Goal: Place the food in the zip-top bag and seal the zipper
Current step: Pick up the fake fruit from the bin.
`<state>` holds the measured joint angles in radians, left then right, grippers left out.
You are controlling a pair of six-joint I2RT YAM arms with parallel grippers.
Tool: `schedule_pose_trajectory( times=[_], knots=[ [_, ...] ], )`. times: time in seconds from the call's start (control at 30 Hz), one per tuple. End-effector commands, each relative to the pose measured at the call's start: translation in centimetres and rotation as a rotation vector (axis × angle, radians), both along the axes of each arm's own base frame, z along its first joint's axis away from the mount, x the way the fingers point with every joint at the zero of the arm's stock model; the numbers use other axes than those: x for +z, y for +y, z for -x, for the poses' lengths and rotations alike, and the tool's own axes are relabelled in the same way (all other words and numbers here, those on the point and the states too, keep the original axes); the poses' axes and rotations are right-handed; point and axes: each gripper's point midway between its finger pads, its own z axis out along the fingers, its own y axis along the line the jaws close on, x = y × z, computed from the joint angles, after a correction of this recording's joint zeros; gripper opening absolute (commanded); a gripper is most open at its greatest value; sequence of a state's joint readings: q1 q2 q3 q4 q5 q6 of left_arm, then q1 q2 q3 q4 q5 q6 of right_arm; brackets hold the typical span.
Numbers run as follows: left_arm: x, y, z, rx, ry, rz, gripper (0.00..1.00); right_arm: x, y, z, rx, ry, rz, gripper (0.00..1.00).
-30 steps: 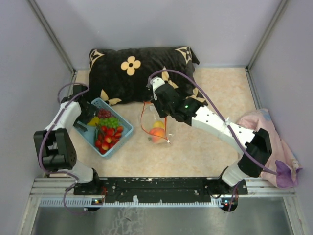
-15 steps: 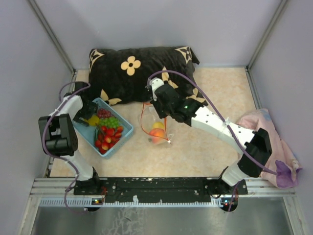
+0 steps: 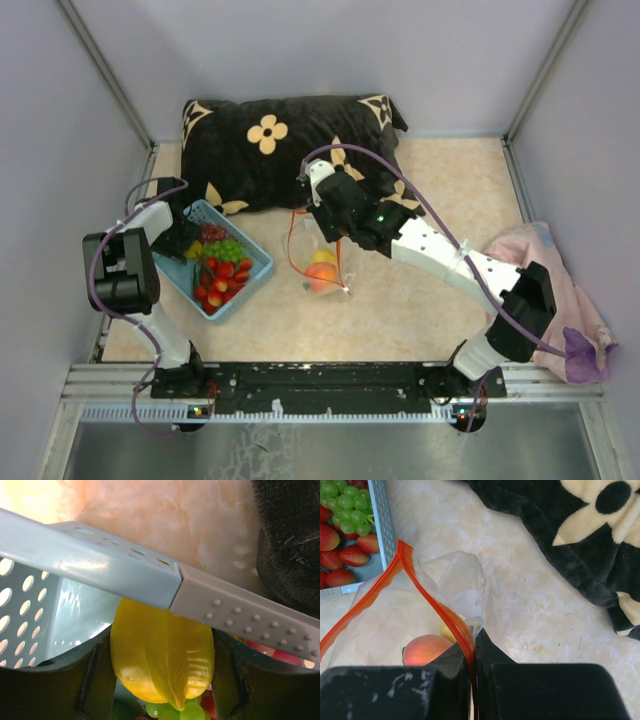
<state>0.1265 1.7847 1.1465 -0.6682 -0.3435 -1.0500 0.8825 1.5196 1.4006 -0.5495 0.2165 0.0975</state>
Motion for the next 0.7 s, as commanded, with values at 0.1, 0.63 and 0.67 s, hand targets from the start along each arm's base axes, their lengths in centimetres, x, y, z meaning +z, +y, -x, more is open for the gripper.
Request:
schedule_pose_trajectory(
  times=[0.1, 0.63, 0.67],
  knots=[
    [0.4, 0.2, 0.2, -0.009, -0.009, -0.004, 0.56, 0.3, 0.3, -0.2, 0.02, -0.013, -0.011, 0.04],
    [7.8, 0.5, 0.9, -0.212, -0.127, -0.101, 0.44, 0.6, 0.6, -0.5, 0.011, -0.006, -0.005, 0.04],
    [8.5, 0.3, 0.7, -0.247, -0.147, -0.101, 0.43, 0.8, 0.6, -0.6, 0.006, -0.01, -0.006, 0.04]
  ],
)
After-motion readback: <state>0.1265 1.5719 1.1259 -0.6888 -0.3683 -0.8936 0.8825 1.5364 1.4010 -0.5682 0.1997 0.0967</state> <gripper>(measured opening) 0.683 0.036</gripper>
